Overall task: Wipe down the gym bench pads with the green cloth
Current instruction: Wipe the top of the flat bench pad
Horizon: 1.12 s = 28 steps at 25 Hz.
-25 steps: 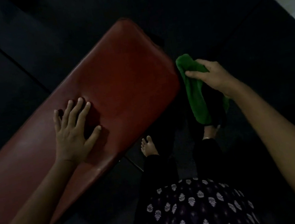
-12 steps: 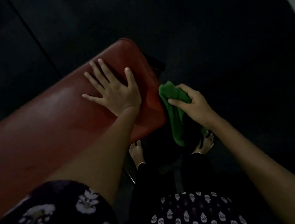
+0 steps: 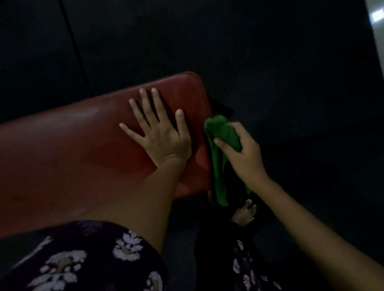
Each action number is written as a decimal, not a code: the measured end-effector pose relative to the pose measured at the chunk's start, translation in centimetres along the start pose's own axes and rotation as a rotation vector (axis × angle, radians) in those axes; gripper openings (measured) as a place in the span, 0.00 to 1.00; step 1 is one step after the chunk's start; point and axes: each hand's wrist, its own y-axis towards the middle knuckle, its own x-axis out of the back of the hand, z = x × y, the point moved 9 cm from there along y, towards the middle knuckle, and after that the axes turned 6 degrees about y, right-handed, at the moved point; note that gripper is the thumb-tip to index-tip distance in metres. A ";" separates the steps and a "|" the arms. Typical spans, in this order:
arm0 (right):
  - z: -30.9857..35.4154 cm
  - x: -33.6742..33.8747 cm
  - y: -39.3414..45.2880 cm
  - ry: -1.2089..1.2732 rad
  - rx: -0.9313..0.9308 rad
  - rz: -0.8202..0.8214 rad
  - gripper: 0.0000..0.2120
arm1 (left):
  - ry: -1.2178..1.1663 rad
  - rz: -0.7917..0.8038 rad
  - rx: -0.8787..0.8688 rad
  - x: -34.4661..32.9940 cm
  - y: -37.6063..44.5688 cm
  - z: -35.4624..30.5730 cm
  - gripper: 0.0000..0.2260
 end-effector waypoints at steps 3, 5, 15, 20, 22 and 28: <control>2.1 -0.1 3.2 -0.061 0.013 -0.089 0.15 | -0.001 -0.009 -0.003 0.2 0.1 0.0 0.29; 4.5 -0.2 6.6 -0.103 -0.001 -0.109 0.13 | -0.011 -0.013 -0.024 0.1 0.1 -0.2 0.29; 17.3 -6.7 16.2 -0.601 0.091 0.688 0.10 | -0.002 0.013 0.001 0.1 0.3 0.0 0.29; 12.9 -8.9 16.5 -0.673 -0.084 0.910 0.14 | 0.000 -0.024 -0.008 0.2 0.4 0.0 0.29; 12.9 -11.3 17.1 -0.730 -0.041 0.950 0.12 | -0.006 -0.030 -0.015 0.3 0.6 0.0 0.29; 12.6 -15.0 16.6 -0.612 -0.110 1.102 0.09 | -0.005 -0.034 -0.008 0.3 0.5 0.3 0.29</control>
